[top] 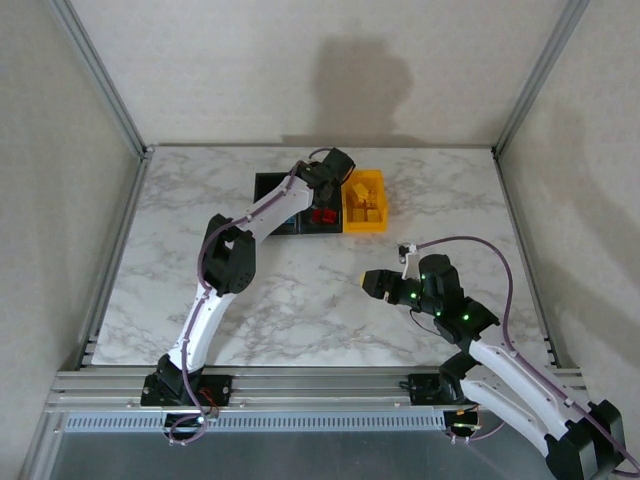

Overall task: Sort the legos into containers by color
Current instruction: Place the lego in the container, then pick up the lego from the middle-left of the table.

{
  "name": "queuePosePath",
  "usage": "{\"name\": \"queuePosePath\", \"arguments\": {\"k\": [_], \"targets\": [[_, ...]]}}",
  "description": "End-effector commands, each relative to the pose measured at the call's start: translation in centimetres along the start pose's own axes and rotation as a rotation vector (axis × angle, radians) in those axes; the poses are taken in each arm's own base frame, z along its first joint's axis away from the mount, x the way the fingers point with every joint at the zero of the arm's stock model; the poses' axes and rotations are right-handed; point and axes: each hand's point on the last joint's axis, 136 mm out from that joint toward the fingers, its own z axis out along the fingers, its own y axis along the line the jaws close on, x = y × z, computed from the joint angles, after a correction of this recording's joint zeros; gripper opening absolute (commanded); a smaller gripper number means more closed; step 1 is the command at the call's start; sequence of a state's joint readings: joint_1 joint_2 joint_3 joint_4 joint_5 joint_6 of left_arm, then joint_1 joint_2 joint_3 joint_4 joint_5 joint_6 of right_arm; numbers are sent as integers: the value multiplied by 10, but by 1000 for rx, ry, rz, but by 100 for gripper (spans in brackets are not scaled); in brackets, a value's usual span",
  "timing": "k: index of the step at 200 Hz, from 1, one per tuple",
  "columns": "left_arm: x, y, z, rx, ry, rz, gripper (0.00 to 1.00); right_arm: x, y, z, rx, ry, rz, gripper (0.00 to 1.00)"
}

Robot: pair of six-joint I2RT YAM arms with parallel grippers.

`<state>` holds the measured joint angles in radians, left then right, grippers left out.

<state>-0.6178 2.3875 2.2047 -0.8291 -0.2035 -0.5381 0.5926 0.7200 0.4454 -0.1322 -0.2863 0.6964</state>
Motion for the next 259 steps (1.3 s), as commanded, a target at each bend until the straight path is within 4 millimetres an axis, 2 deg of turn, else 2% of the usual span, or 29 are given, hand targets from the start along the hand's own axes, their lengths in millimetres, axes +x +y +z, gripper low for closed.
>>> {"name": "queuePosePath", "arguments": {"k": [1,40,70,86,91,93,122,172,176,201,225,259], "targets": [[-11,6,-16,-9,-13,6,55,-3,3,-3,3,-13,-3,59],[-21,2,-57,27,-66,10,56,-6,9,-3,-23,-16,-4,59],[-17,7,-96,66,-107,4,56,-8,13,-2,-25,-2,-23,59],[-8,19,-112,83,-123,-11,58,-8,16,-2,-36,6,-35,59],[-9,24,-125,100,-142,-26,58,-8,18,-2,-42,7,-39,59],[-5,25,-123,98,-136,-25,58,-8,18,-2,-46,8,-40,59],[18,63,-150,100,-163,-59,61,-10,28,0,-84,17,-56,59],[70,142,-165,24,-149,-136,63,-6,48,16,-115,55,-103,59],[73,148,-166,19,-151,-150,64,0,52,20,-119,74,-115,59],[94,187,-166,-16,-153,-244,67,9,68,34,-132,102,-142,59],[114,224,-154,-64,-135,-342,68,17,78,50,-144,134,-153,59],[126,251,-130,-84,-102,-421,65,26,86,66,-132,169,-169,59]]}}
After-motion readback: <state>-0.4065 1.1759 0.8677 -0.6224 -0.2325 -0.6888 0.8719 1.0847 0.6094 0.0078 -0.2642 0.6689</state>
